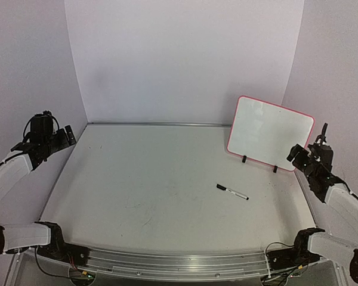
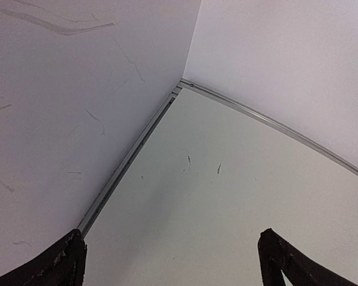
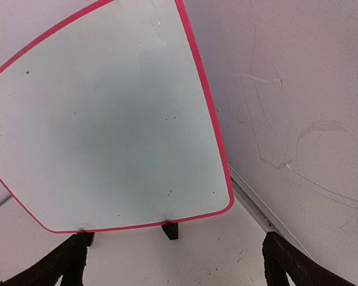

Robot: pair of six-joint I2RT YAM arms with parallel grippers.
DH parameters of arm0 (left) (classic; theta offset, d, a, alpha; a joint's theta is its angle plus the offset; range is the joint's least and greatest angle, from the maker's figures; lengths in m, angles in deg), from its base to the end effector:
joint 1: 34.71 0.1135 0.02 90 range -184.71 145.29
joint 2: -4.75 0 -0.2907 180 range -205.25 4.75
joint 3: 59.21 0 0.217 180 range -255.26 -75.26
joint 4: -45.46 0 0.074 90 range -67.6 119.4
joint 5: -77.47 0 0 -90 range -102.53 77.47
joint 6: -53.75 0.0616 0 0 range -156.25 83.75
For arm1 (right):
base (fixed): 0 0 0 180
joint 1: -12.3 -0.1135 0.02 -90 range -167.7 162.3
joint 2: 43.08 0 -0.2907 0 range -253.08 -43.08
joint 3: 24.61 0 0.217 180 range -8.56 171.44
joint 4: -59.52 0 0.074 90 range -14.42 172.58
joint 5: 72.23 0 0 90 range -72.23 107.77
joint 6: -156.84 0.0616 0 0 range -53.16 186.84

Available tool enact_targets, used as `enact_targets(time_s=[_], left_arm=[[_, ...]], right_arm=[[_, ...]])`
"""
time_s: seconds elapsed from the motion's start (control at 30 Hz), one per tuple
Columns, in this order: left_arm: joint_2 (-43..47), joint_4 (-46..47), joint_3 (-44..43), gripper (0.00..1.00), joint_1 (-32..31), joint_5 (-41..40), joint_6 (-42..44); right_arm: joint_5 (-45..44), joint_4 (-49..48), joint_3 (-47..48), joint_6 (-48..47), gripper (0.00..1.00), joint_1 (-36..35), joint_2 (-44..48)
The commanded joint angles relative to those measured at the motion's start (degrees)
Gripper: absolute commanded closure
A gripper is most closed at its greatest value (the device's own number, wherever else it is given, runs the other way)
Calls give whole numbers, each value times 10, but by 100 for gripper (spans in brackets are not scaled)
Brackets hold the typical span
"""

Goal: Write a sentence on the whiteboard
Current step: Move the whiteboard stand to the center of the board.

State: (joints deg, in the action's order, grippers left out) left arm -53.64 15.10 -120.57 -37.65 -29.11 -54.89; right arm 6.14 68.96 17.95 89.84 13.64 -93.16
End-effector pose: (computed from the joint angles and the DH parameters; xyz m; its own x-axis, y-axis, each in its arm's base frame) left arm 0.2031 0.0072 0.3111 -0.3702 -0.2877 -0.8833 -0.3400 0.9268 -0.1594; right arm 0.1767 -0.0166 0.2689 -0.1842 0.3871 -0.9034 0.3125 0.8945 0.3196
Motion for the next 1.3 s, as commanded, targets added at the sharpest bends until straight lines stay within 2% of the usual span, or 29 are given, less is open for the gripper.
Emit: enact_targets(time_s=[0.0, 0.23, 0.33, 0.47, 0.6, 0.67, 0.93, 1.27], left_arm=[[0, -92, -93, 0, 1, 6, -17], [-68, -211, -239, 1, 1, 46, 59], [-86, -224, -267, 0, 0, 63, 94], [-86, -169, -220, 1, 1, 77, 116], [-95, -133, -179, 0, 0, 108, 110], [-106, -136, -178, 1, 1, 118, 111], [-107, -114, -158, 0, 1, 195, 116], [-92, -108, -148, 1, 1, 197, 122]], right_arm=[[19, 62, 60, -24, 2, 1, -1], [70, 141, 133, -29, 2, -7, -53], [44, 151, 158, -7, 2, -66, -91], [1, 135, 183, 39, 2, -155, -177], [32, 74, 179, 111, 3, -200, -251], [7, 55, 187, 126, 4, -219, -297], [-33, 54, 289, 126, 25, -244, -475], [-90, 59, 376, 109, 42, -244, -602]])
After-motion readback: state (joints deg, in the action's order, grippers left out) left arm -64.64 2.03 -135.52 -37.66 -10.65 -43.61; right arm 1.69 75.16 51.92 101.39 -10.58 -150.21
